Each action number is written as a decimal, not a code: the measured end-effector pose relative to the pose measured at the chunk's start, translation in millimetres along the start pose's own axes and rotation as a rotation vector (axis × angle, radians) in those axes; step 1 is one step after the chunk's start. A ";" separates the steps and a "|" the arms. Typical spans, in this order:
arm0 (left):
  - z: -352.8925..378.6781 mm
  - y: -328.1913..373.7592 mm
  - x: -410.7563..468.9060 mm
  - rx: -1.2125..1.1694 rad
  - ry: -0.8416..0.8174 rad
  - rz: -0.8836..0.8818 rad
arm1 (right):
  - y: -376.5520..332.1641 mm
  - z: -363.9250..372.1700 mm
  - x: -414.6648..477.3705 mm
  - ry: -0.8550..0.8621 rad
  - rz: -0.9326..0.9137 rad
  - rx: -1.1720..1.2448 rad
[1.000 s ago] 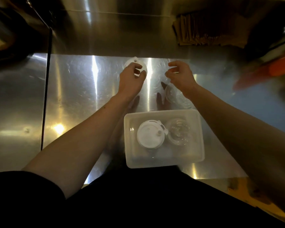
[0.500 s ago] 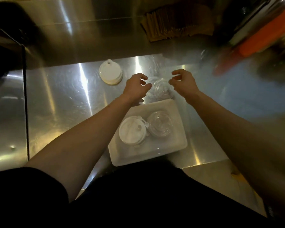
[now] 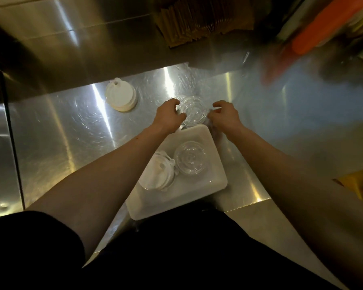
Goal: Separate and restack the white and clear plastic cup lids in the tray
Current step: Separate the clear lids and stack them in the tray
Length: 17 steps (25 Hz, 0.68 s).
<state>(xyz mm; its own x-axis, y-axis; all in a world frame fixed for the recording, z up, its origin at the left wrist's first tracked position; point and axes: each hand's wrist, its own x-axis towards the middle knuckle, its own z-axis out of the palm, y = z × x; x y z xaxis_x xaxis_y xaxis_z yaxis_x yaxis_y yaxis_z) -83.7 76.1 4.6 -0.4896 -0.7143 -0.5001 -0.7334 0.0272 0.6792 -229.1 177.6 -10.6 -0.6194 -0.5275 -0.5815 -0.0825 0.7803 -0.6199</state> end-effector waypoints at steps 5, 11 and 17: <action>1.3 1.1 4.2 -0.040 -0.012 -0.023 | 2.3 7.1 4.1 -0.020 0.039 0.077; -3.3 4.0 3.5 -0.099 0.068 -0.049 | -7.3 9.4 -2.6 -0.023 0.046 0.145; -14.2 -7.6 9.0 -0.110 0.139 -0.101 | -23.7 20.6 -3.1 -0.060 0.002 0.120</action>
<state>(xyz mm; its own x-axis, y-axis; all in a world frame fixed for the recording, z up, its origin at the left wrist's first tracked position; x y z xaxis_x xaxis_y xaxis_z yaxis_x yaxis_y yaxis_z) -75.9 59.5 2.6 -0.3410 -0.7995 -0.4945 -0.7157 -0.1202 0.6880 -209.1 153.9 -4.9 -0.5717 -0.5479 -0.6107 0.0145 0.7375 -0.6752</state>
